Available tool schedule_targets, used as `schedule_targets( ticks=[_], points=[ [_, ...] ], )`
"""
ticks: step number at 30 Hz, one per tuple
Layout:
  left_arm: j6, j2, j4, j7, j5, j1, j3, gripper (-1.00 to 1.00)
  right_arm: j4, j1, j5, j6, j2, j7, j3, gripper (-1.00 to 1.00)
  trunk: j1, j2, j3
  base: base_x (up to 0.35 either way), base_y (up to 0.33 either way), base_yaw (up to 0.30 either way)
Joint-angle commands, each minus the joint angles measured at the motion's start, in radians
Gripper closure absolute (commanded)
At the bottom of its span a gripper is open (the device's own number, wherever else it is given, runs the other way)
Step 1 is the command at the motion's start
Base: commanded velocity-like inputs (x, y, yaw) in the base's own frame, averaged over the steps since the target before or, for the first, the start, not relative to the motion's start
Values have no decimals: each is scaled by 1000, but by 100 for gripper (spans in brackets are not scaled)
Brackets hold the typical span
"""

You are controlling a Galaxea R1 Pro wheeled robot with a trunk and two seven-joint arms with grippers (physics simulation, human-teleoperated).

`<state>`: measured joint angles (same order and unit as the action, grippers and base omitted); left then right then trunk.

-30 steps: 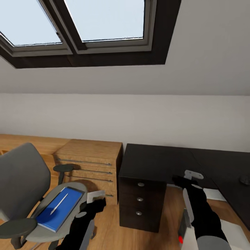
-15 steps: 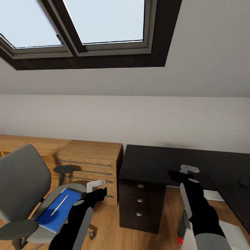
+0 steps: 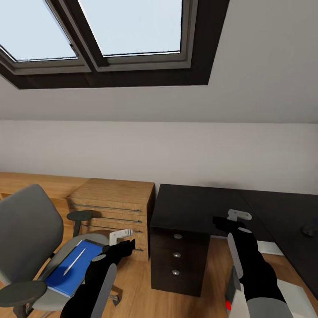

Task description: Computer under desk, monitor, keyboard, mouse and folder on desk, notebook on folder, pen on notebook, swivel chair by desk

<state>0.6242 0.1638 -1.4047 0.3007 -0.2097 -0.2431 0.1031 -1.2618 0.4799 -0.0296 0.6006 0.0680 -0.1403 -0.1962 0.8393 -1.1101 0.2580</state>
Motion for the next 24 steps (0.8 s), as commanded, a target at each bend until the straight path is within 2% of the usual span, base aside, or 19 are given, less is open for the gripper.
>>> schedule_targets(
  ticks=[1,5,24],
  points=[
    [3,-1,-1,9,-11,-1,1,-100,-2,1,-3,6,1,0,-1,-100,0,-1,1,0,0,-14],
    [4,-1,-1,9,-10,-1,1,-100,-2,0,-3,7,4,-1,-2,-100,0,-1,1,159,-36,-130],
    [6,0,-1,9,-11,-1,1,-100,-1,0,-4,7,4,-1,-3,-100,0,-1,3,290,-49,-286]
  ],
)
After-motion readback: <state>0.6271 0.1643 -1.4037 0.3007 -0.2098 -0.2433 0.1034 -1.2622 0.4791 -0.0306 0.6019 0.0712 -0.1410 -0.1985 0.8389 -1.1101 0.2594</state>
